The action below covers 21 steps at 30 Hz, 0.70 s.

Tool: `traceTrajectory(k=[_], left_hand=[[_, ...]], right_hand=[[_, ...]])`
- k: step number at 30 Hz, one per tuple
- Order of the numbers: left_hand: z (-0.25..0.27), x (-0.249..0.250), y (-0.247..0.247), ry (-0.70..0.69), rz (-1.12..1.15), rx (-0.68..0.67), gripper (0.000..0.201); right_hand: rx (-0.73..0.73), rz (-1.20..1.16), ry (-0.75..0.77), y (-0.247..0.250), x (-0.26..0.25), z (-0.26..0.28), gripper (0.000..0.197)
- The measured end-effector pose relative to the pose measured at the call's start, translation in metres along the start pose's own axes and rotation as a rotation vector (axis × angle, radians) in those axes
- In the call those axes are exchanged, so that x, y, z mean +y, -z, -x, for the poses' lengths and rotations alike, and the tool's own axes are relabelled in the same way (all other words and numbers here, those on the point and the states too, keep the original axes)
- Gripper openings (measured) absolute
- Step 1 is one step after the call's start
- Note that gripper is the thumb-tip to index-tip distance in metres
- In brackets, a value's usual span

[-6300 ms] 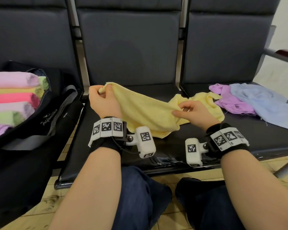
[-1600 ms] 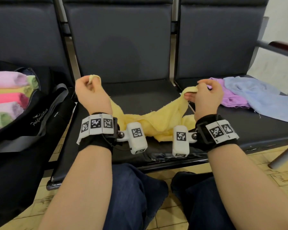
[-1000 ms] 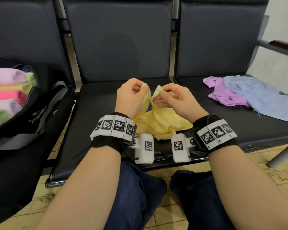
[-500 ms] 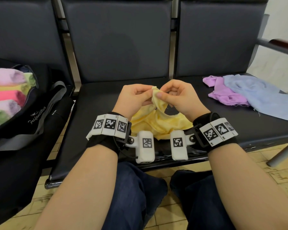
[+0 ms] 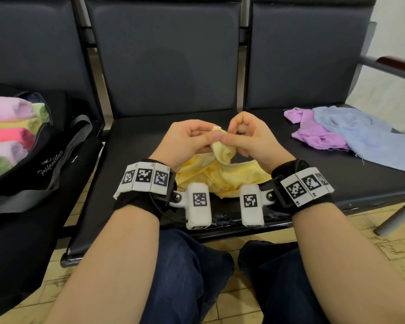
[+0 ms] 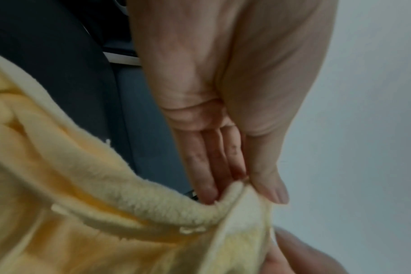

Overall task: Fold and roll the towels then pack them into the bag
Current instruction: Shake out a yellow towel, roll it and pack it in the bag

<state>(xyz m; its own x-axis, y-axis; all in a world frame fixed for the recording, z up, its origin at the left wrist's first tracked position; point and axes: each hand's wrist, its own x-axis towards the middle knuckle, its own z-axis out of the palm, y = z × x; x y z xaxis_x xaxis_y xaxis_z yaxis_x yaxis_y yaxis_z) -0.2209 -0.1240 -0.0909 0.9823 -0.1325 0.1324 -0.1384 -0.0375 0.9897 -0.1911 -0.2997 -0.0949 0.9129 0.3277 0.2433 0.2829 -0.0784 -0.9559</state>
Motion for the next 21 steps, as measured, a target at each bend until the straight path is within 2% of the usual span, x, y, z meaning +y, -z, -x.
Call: traceTrajectory(k=[2, 4, 8, 11, 15, 18, 21], left_hand=[[0.0007, 0.0, 0.0031, -0.023, -0.036, 0.004, 0.013], [0.001, 0.0015, 0.0052, -0.063, -0.159, 0.022, 0.01], [0.0018, 0.0061, 0.0084, -0.127, -0.318, 0.028, 0.012], [0.0041, 0.0076, 0.0079, -0.127, -0.307, 0.022, 0.013], [0.0022, 0.0064, 0.0095, -0.146, -0.253, 0.01, 0.013], [0.0004, 0.0038, 0.0098, -0.163, -0.215, -0.003, 0.013], [0.0001, 0.0026, 0.01, -0.191, -0.19, -0.003, 0.012]], right_hand=[[-0.051, -0.084, -0.057, 0.0019, -0.0011, -0.0015, 0.01], [-0.063, -0.027, -0.099, 0.0029, 0.0002, -0.0015, 0.014], [-0.177, 0.038, -0.083, 0.0052, 0.0001, 0.0037, 0.021], [-0.219, 0.096, -0.073, 0.0084, -0.0024, 0.0046, 0.026], [-0.216, 0.115, -0.072, 0.0066, -0.0022, 0.0042, 0.014], [-0.189, 0.129, -0.074, 0.0038, 0.001, 0.0032, 0.003], [-0.126, 0.206, -0.016, 0.0023, 0.0041, 0.0003, 0.009]])
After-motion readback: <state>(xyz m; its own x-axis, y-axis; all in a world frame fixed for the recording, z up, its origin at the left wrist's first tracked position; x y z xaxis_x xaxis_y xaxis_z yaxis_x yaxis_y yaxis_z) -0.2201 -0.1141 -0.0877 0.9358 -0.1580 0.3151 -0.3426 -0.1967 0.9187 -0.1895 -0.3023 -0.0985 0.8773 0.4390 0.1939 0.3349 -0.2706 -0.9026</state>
